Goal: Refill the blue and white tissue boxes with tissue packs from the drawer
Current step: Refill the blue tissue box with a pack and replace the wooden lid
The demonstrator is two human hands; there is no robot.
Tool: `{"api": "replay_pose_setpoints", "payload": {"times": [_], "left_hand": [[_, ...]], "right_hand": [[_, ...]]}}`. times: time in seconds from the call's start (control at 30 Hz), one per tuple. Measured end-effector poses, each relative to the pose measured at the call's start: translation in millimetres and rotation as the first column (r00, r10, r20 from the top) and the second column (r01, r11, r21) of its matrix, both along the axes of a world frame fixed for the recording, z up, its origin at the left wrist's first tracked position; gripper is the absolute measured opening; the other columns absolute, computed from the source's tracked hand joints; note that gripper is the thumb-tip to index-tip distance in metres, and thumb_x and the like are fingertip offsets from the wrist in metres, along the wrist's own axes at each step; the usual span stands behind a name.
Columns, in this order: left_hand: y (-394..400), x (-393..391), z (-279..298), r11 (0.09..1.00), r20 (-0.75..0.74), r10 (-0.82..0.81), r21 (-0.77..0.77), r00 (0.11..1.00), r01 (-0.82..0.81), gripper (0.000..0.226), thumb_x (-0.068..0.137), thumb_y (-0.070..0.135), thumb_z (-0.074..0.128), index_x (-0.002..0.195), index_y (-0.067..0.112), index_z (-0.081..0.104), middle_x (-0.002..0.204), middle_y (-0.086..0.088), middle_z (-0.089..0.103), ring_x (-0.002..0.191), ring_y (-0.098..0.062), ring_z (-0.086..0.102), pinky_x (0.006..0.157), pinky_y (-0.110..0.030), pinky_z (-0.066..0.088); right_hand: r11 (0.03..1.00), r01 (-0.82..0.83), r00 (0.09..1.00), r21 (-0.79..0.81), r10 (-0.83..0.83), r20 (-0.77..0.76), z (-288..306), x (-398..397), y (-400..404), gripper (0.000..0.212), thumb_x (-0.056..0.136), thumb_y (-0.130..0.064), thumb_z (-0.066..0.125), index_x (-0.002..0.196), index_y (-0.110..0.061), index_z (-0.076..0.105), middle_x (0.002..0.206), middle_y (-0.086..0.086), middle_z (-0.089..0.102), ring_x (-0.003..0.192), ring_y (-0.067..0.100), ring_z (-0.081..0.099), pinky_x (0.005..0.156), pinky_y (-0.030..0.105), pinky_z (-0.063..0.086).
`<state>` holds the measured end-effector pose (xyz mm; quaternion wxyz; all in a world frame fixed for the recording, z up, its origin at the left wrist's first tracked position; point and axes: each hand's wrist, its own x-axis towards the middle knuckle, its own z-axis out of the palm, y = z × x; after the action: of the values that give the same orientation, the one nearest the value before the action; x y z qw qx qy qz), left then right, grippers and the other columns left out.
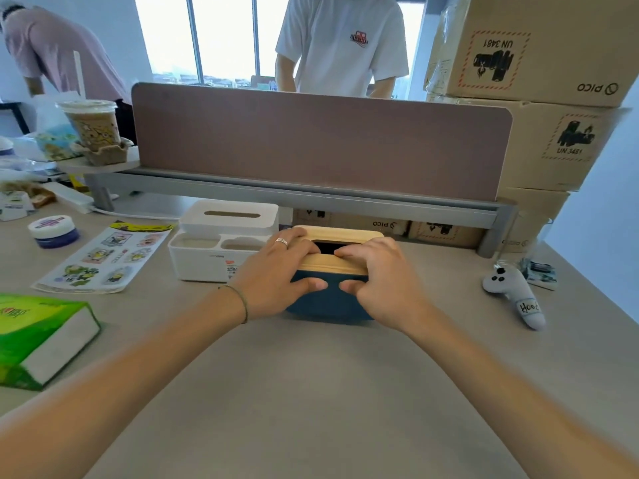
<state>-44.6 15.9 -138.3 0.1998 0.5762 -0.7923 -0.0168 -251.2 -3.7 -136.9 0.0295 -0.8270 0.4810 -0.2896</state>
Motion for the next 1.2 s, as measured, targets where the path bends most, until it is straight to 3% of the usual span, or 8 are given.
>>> {"api": "replay_pose_setpoints", "payload": {"times": [0.43, 0.57, 0.67, 0.8, 0.9, 1.07, 1.13, 1.2], "left_hand": [[42, 12, -41, 0.997, -0.154, -0.064, -0.059, 0.986, 0.055, 0.061, 0.086, 0.060, 0.063, 0.138, 0.035, 0.045, 0.155, 0.008, 0.027, 0.141, -0.017, 0.028, 0.115, -0.042, 0.034], [41, 24, -40, 0.984, -0.507, -0.110, 0.069, 0.855, 0.167, 0.112, 0.065, 0.067, 0.079, 0.153, 0.044, 0.014, 0.155, 0.013, 0.027, 0.139, -0.011, 0.035, 0.113, -0.036, 0.036], [31, 36, -45, 0.922, -0.651, -0.098, 0.226, 0.753, 0.315, 0.134, 0.061, 0.052, 0.089, 0.158, 0.039, -0.002, 0.160, 0.015, 0.024, 0.148, -0.006, 0.027, 0.122, -0.038, 0.028], [22, 36, -47, 0.861, -0.744, 0.006, 0.344, 0.668, 0.375, 0.132, 0.062, 0.028, 0.090, 0.159, 0.033, 0.001, 0.150, 0.021, 0.032, 0.141, -0.002, 0.035, 0.119, -0.030, 0.031], [17, 34, -54, 0.879, -0.772, 0.027, 0.321, 0.636, 0.352, 0.134, 0.058, 0.032, 0.093, 0.159, 0.034, 0.005, 0.148, 0.019, 0.037, 0.139, -0.006, 0.039, 0.117, -0.028, 0.035], [14, 32, -66, 0.909, -0.794, -0.013, 0.244, 0.608, 0.338, 0.118, 0.066, 0.020, 0.090, 0.155, 0.037, 0.014, 0.143, 0.024, 0.042, 0.132, 0.010, 0.041, 0.111, -0.016, 0.038], [14, 31, -70, 0.920, -0.803, -0.025, 0.215, 0.596, 0.328, 0.117, 0.066, 0.020, 0.089, 0.155, 0.037, 0.016, 0.144, 0.024, 0.043, 0.133, 0.009, 0.041, 0.108, -0.014, 0.039], [14, 31, -71, 0.925, -0.806, -0.032, 0.199, 0.590, 0.323, 0.113, 0.066, 0.022, 0.089, 0.153, 0.042, 0.019, 0.140, 0.028, 0.046, 0.133, 0.008, 0.042, 0.104, -0.013, 0.041]], "right_hand": [[1.000, 0.006, 0.996, 0.006, -0.006, -0.091, -14, 2, 53, 0.052, 0.082, -0.038, 0.075, 0.132, -0.036, 0.060, 0.116, -0.015, 0.063, 0.119, 0.010, 0.045, 0.092, 0.034, 0.047], [1.000, -0.005, 0.991, 0.009, 0.006, -0.134, -7, 7, 51, 0.041, 0.089, -0.050, 0.061, 0.126, -0.035, 0.065, 0.116, -0.015, 0.065, 0.113, 0.011, 0.049, 0.087, 0.026, 0.041], [0.999, -0.018, 0.992, 0.037, 0.022, -0.122, -1, 25, 48, 0.037, 0.095, -0.052, 0.045, 0.113, -0.033, 0.071, 0.107, -0.013, 0.069, 0.103, 0.012, 0.055, 0.088, 0.032, 0.045], [0.987, 0.014, 0.982, 0.160, 0.016, -0.186, 4, 52, 40, 0.050, 0.103, -0.047, 0.030, 0.071, -0.024, 0.061, 0.071, -0.004, 0.062, 0.070, 0.014, 0.056, 0.067, 0.038, 0.044], [0.975, 0.092, 0.966, 0.202, -0.039, -0.254, 2, 60, 31, 0.053, 0.103, -0.048, 0.026, 0.074, -0.023, 0.062, 0.070, -0.002, 0.060, 0.067, 0.016, 0.058, 0.067, 0.038, 0.047], [0.993, 0.116, 0.931, 0.037, -0.095, -0.352, -3, 63, 34, 0.050, 0.105, -0.042, 0.023, 0.087, -0.021, 0.065, 0.075, -0.002, 0.061, 0.070, 0.018, 0.060, 0.065, 0.037, 0.050], [0.994, 0.109, 0.918, 0.004, -0.099, -0.383, -4, 62, 36, 0.049, 0.105, -0.039, 0.023, 0.097, -0.020, 0.067, 0.077, -0.003, 0.059, 0.070, 0.017, 0.058, 0.061, 0.034, 0.046], [0.993, 0.113, 0.924, -0.033, -0.117, -0.365, -5, 62, 37, 0.051, 0.105, -0.040, 0.021, 0.092, -0.021, 0.067, 0.074, -0.004, 0.058, 0.066, 0.015, 0.057, 0.060, 0.032, 0.044]]}}
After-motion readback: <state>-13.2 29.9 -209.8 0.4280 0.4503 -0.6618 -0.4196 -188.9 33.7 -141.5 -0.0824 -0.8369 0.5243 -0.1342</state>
